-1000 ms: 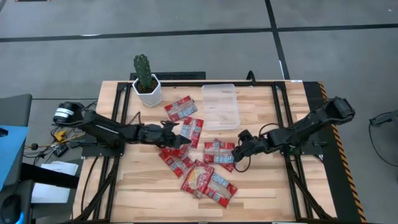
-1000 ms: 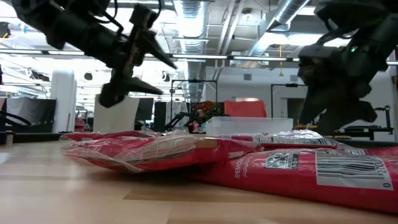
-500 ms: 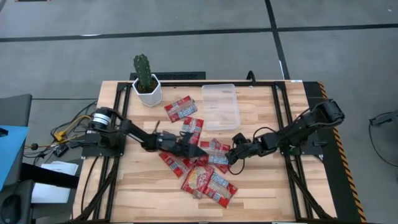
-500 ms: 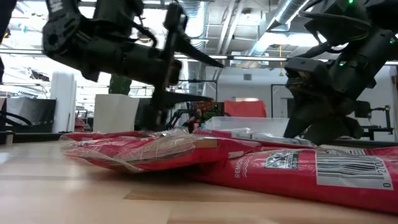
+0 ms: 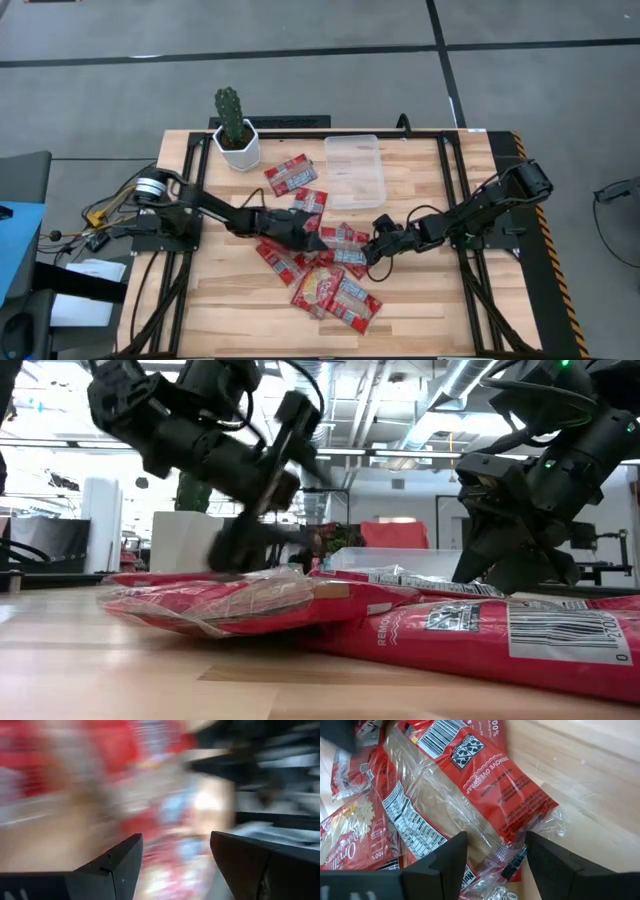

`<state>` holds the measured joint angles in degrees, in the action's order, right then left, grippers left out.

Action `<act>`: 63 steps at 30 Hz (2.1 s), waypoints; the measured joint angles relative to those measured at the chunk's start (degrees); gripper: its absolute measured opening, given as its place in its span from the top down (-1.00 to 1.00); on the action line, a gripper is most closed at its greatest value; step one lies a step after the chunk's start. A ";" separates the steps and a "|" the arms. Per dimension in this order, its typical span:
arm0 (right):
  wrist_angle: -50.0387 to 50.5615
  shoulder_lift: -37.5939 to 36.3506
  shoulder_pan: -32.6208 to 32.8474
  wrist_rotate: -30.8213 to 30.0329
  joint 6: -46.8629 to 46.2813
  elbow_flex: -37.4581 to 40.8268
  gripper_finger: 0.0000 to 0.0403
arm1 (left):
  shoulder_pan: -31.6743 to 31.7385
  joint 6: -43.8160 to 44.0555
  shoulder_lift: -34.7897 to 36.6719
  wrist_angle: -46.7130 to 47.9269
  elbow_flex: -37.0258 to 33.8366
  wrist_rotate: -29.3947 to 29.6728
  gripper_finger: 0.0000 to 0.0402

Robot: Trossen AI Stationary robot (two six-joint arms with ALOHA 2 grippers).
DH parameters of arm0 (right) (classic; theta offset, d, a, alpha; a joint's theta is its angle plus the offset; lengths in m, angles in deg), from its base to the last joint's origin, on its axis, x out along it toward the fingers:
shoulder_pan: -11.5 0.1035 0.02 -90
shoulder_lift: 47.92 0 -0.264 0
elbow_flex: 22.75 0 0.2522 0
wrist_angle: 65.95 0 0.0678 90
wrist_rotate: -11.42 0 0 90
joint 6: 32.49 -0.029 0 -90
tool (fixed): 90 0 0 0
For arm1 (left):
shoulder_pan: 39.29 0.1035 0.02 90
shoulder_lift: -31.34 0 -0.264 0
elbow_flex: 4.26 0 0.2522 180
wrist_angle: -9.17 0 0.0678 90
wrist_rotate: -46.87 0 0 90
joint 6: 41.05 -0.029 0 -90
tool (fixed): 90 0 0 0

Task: Sort popcorn bags into baskets
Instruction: Put the popcorn bag into the transparent bin

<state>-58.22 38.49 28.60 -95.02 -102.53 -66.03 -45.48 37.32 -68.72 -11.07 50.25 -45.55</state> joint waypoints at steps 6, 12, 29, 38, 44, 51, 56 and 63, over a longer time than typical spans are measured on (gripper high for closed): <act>-0.43 0.00 0.00 -0.08 -0.43 0.02 -0.11 | -0.64 -2.68 3.66 10.73 0.50 9.22 -0.11; -0.89 0.00 0.00 -0.34 -0.93 0.04 -0.10 | -0.05 -0.70 -1.00 8.32 0.59 7.68 -0.11; -3.37 0.02 -1.36 -1.80 -0.01 0.07 -0.08 | 0.98 -1.47 -6.06 -2.51 1.90 2.67 0.19; -5.82 -0.17 -1.55 -1.80 1.42 0.11 -0.06 | 0.96 -7.26 -5.97 -0.98 1.90 3.81 0.87; -5.04 -4.95 -1.55 -1.77 1.07 0.13 -0.06 | 1.15 -6.90 -5.79 -2.34 1.77 2.69 0.99; 1.33 -15.03 -1.40 -1.47 11.71 0.09 -0.07 | 1.15 -12.28 -4.11 -2.66 1.77 1.06 1.00; 3.55 -20.10 -2.78 -1.15 22.23 0.00 -0.03 | 1.05 -16.33 -3.20 -2.89 1.83 0.55 1.00; 13.30 -24.00 -4.58 -1.79 22.31 0.00 0.03 | 0.98 -21.89 -0.58 -1.42 1.88 2.25 1.00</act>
<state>-44.92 14.49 24.02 -96.81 -80.23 -66.03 -44.51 15.43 -69.31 -12.49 52.13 -43.30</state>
